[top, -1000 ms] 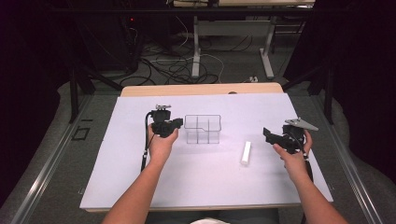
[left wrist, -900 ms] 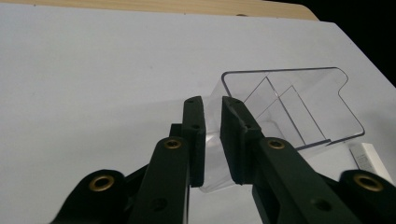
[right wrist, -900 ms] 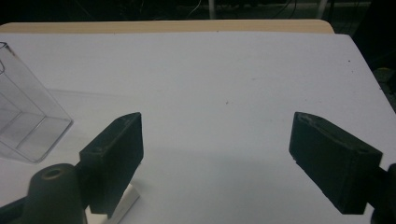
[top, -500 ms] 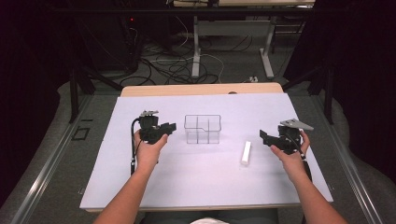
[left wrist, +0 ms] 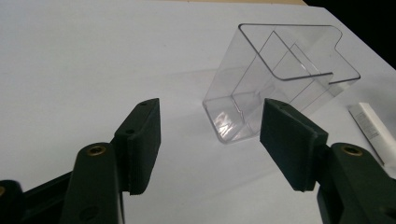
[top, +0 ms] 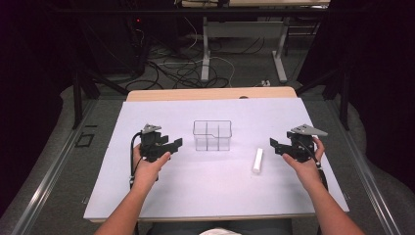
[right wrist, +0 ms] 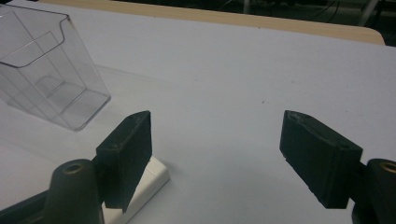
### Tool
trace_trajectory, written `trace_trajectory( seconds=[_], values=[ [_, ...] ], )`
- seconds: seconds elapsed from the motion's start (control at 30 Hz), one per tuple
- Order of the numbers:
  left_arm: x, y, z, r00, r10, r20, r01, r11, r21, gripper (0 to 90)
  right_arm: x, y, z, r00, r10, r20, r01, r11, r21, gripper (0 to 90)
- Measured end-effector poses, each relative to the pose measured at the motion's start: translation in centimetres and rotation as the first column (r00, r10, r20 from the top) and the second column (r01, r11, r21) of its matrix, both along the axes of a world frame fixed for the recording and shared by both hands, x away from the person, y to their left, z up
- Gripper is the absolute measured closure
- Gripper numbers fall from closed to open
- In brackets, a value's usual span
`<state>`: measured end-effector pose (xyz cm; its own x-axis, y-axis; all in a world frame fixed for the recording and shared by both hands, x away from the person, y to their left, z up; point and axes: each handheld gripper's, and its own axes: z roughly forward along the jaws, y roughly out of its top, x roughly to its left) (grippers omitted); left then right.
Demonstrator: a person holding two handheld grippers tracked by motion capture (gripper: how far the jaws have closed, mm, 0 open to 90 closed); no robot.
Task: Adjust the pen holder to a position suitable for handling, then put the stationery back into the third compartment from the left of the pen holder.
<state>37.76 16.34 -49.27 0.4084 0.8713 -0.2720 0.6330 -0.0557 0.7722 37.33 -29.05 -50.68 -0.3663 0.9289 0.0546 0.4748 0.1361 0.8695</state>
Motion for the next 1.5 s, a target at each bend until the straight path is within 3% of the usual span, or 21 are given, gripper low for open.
trace_trajectory(
  seconds=[0.1,0.2,0.53,0.63,0.83,0.97,1.03,1.13,1.27,1.3,1.37,1.4,1.5],
  values=[
    [-0.5,0.5,-0.2,0.9998,0.009,0.017,-0.009,0.9999,0.007,34.6,-0.2,0.2,0.0,0.9999,0.013,0.0,-0.013,1.0,-0.013,23.8],
    [-0.8,1.0,-0.4,0.9982,-0.004,0.06,0.004,1.0,0.003,30.8,-0.1,0.3,-0.1,0.9999,0.012,-0.001,-0.012,1.0,-0.024,24.2],
    [-0.6,0.9,-1.2,0.9979,-0.017,0.063,0.012,0.997,0.076,18.6,-0.1,0.5,-0.6,0.9993,0.038,-0.001,-0.038,0.997,-0.061,28.8],
    [-0.6,0.7,-1.6,0.9976,-0.014,0.068,0.009,0.9978,0.065,16.1,0.0,0.7,-0.6,0.9984,0.05,-0.025,-0.052,0.997,-0.065,31.3],
    [-0.6,0.3,-1.8,0.9972,-0.018,0.073,0.014,0.9982,0.059,14.3,0.2,1.3,-0.7,0.9926,0.11,-0.051,-0.115,0.986,-0.117,32.5],
    [-0.7,0.3,-2.0,0.9975,-0.019,0.069,0.016,0.9986,0.051,14.3,0.4,1.9,-0.8,0.9873,0.146,-0.061,-0.155,0.974,-0.165,33.4],
    [-0.7,0.3,-2.0,0.9975,-0.021,0.068,0.017,0.9985,0.052,14.3,0.4,2.4,-0.8,0.9807,0.168,-0.1,-0.184,0.967,-0.178,33.4],
    [-0.8,0.2,-2.1,0.9979,-0.024,0.06,0.021,0.9983,0.055,14.4,0.4,2.8,-0.9,0.9766,0.168,-0.135,-0.19,0.966,-0.177,33.4],
    [-0.8,0.1,-2.0,0.9981,-0.031,0.052,0.028,0.9977,0.062,14.8,0.4,3.6,-0.8,0.9614,0.217,-0.169,-0.252,0.942,-0.223,33.4],
    [-0.8,0.1,-2.0,0.9982,-0.031,0.051,0.028,0.9978,0.06,15.0,0.6,3.9,-0.7,0.9474,0.27,-0.172,-0.306,0.921,-0.241,33.4],
    [-0.8,0.0,-2.1,0.9982,-0.029,0.052,0.026,0.9976,0.064,15.5,0.6,4.3,-0.6,0.9347,0.299,-0.192,-0.343,0.901,-0.266,33.8],
    [-0.8,0.0,-2.2,0.9978,-0.025,0.061,0.021,0.9979,0.062,15.5,0.6,4.3,-0.6,0.9347,0.299,-0.192,-0.343,0.901,-0.266,33.8],
    [-0.8,-0.1,-2.3,0.9976,-0.026,0.064,0.022,0.9981,0.058,15.8,0.6,4.8,-0.4,0.9106,0.352,-0.217,-0.407,0.856,-0.32,36.6]
  ],
)
